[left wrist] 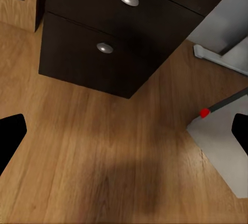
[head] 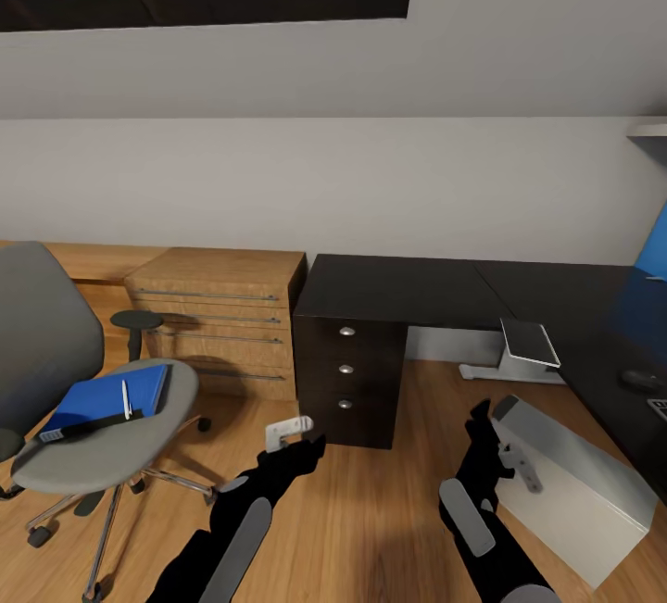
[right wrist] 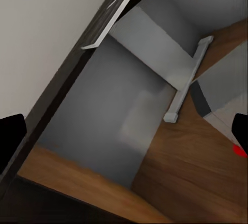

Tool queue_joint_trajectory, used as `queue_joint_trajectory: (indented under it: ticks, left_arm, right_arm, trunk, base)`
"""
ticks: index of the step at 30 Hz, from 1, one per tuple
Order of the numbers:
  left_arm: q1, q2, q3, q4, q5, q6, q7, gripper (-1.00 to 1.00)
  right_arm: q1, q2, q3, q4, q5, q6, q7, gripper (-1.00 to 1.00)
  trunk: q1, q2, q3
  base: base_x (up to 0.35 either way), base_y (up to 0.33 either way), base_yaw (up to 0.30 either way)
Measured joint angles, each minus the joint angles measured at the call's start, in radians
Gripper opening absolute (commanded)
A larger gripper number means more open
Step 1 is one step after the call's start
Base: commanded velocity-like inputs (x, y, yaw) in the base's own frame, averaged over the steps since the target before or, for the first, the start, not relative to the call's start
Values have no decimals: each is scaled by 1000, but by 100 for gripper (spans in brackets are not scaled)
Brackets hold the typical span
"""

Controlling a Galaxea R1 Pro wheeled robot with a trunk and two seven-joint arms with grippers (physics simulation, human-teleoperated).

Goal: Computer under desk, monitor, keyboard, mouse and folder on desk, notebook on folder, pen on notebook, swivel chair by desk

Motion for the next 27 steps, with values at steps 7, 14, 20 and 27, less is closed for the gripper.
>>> queue_joint_trajectory:
  ticks: [7,14,20,27]
  left_arm:
    - [0,0,-2,2,-2,0,0,100]
    - [0,1,-2,3,0,0,-2,100]
    - [0,1,-3,3,0,0,-3,100]
    - [0,1,-14,3,-1,-2,-3,100]
  right_arm:
    - [0,-4,0,11,-2,7,8,100]
    - [-3,-57,-5,-38,-24,68,8,100]
    - [-4,-74,-7,-47,-88,71,13,100]
    - [-4,-75,0,-78,-117,73,14,100]
  trunk:
    - [0,0,0]
    - [0,0,0]
    - [0,0,0]
    - [-1,0,0]
  base:
    - [0,0,0]
    - [0,0,0]
    - [51,0,0]
    - [277,0,0]
